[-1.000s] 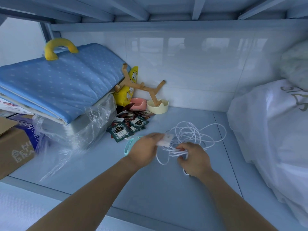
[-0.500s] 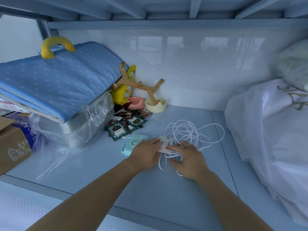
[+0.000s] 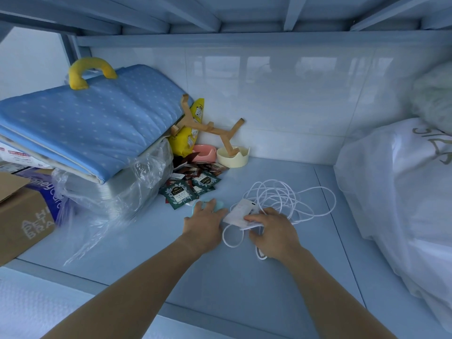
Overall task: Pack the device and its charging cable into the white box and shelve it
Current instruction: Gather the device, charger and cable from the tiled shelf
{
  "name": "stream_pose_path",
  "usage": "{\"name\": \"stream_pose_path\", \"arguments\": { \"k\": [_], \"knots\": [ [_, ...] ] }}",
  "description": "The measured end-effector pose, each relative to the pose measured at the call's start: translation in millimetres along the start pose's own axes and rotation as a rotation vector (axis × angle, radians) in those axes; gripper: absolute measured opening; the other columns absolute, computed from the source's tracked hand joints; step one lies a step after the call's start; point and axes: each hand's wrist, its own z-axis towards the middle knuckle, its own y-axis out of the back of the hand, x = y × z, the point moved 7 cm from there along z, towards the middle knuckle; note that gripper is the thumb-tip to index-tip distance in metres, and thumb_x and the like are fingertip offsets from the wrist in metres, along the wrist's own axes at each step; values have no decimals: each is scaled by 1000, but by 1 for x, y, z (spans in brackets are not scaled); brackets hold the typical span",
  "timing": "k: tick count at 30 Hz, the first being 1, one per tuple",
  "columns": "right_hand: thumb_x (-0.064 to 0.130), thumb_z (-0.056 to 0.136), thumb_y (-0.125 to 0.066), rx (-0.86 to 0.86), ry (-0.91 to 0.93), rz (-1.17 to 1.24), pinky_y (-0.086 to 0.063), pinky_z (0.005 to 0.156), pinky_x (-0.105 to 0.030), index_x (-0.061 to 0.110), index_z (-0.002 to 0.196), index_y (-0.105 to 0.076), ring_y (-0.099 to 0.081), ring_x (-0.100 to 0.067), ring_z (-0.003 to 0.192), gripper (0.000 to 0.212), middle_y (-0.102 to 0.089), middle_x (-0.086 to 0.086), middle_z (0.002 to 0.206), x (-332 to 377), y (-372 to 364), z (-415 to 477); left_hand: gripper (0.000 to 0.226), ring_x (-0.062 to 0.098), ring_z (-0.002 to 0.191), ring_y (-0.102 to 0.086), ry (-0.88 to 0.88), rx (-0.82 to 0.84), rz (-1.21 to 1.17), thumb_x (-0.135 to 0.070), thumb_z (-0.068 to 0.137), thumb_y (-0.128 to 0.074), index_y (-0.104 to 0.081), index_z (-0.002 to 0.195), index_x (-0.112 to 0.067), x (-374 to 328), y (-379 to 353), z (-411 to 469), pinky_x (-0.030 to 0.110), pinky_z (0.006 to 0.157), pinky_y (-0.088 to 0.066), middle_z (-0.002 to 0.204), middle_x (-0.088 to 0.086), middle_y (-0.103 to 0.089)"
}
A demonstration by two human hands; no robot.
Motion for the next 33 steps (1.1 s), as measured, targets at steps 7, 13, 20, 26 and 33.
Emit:
{"name": "stream_pose_path", "arguments": {
  "k": [7, 13, 20, 26, 33],
  "knots": [
    [17, 69, -61, -65, -31, 22, -49, 81, -29, 37, 103, -68, -58, -22, 99, 39, -64, 6, 104, 16, -4, -3, 47, 22, 138, -15, -128, -94, -140, -23, 94, -41, -33, 137, -38, 10, 8, -9, 52, 95, -39, 151, 0, -24],
    [13, 68, -63, -101, 83, 65, -49, 75, -27, 31, 97, -71, -60, -20, 92, 35, -66, 3, 98, 37, -4, -10, 39, 21, 139, -15, -143, -135, -157, -27, 97, -37, -42, 130, -48, 15, 14, -37, 54, 97, -39, 152, 0, -24],
    [11, 64, -67, -76, 259, 172, -42, 65, -19, 29, 89, -72, -60, -15, 82, 31, -65, 7, 87, 63, -3, -27, 34, 20, 138, -19, 30, -240, -196, -28, 95, -44, -51, 123, -46, 19, 27, -91, 50, 98, -40, 153, 0, -23],
    [12, 63, -69, 4, 402, 226, -46, 67, -25, 29, 87, -71, -60, -17, 84, 29, -64, 6, 89, 84, -15, -55, 29, 25, 137, -24, 192, -326, -212, -30, 95, -42, -56, 119, -40, 18, 22, -150, 49, 99, -39, 152, 4, -26],
    [12, 63, -70, 86, 589, 313, -42, 63, -23, 25, 87, -72, -60, -18, 81, 27, -64, 5, 87, 138, -23, -94, 29, 26, 135, -30, 351, -455, -159, -31, 96, -41, -59, 120, -32, 31, 34, -229, 48, 95, -44, 149, 7, -34]
  ]
}}
